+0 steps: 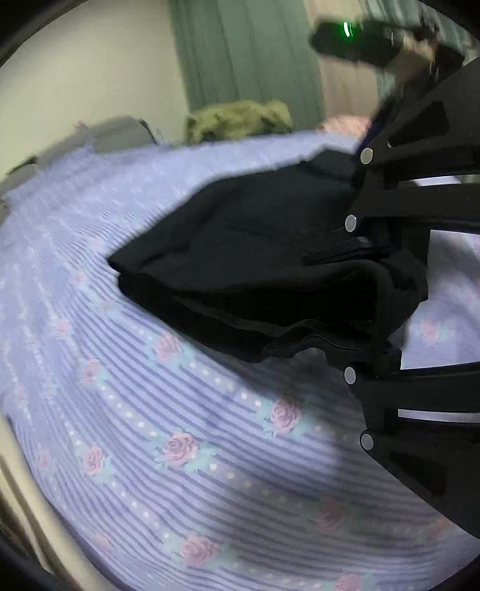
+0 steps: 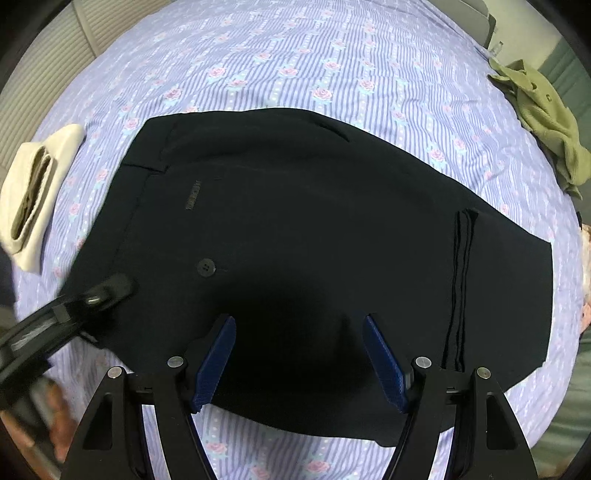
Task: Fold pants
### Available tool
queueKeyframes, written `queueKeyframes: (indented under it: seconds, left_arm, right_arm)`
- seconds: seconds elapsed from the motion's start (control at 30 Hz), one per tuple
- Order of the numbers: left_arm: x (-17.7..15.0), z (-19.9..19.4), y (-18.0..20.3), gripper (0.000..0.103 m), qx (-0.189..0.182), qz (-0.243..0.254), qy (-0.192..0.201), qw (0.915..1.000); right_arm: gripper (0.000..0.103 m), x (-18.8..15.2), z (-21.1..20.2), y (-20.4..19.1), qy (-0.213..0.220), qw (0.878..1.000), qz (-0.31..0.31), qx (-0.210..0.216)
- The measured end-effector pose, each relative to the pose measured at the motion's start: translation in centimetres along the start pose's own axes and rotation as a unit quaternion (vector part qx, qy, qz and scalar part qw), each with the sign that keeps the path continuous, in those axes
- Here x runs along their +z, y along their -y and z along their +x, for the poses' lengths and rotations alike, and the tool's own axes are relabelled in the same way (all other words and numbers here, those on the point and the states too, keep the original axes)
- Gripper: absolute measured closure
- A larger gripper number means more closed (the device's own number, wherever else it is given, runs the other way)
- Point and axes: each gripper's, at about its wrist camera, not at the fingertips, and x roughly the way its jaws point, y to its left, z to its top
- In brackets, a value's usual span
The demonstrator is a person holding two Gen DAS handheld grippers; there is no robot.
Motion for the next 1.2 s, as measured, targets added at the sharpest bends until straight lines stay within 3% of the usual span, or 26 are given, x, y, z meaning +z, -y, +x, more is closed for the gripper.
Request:
queueKeyframes:
  seconds: [0.2,0.27,0.3,0.4,0.57,0.7,0.8,1.03,1.13,1.2]
  left_arm:
    - [0.9,3.9,-2.7,0.060,0.047,-0.074,-0.016,0.9961]
    - [0.9,4.1,-2.6,0.059,0.050,-0.084,-0.010,0.9952]
    - [0.8,4.0,-2.7,0.064,0.054,-0.082,-0.009,0.9951]
    - [0.4,3.3,-1.3,0.076,0.076,-0.059,-0.008,0.9953]
    - [-0.8,-1.0,5.0,0.084,0.099,0.046,0.038,0.9932]
    - [-2.6,-3.6,12.9,0.085,0.129,0.167,0.086,0.9736]
    - [-5.0,-4.6,19.5,0.085,0.140,0.259,0.117,0.9486]
    - [-10.5,-3.7,31.8,0.085,0.083,0.359,0.150,0.9176]
    - [-13.3,-0.7,36.7,0.085,0.069,0.393,0.143,0.9058]
    - [-15.1,1.5,39.1,0.086,0.061,0.404,0.130,0.9033]
  right_arm:
    - [0.031,-0.2,0.3,0.5,-0.002,1.000,0.000,-0.002]
    - [0.031,-0.4,0.2,0.7,0.001,1.000,0.001,-0.004]
    - [0.031,-0.5,0.0,0.9,0.004,1.000,0.002,-0.003]
    - [0.031,-0.8,-0.5,1.5,0.009,1.000,0.008,-0.002]
    - [0.032,-1.6,-2.4,3.1,0.031,0.999,0.009,0.014]
    - [0.032,-2.6,-4.7,5.1,0.059,0.998,0.016,0.031]
    - [0.032,-3.4,-6.9,7.7,0.084,0.995,0.030,0.039]
    - [0.032,-6.8,-11.9,17.8,0.146,0.983,0.098,0.046]
    - [0.032,-8.2,-12.9,22.3,0.160,0.979,0.118,0.044]
    - [0.032,-8.9,-13.3,25.9,0.169,0.977,0.122,0.033]
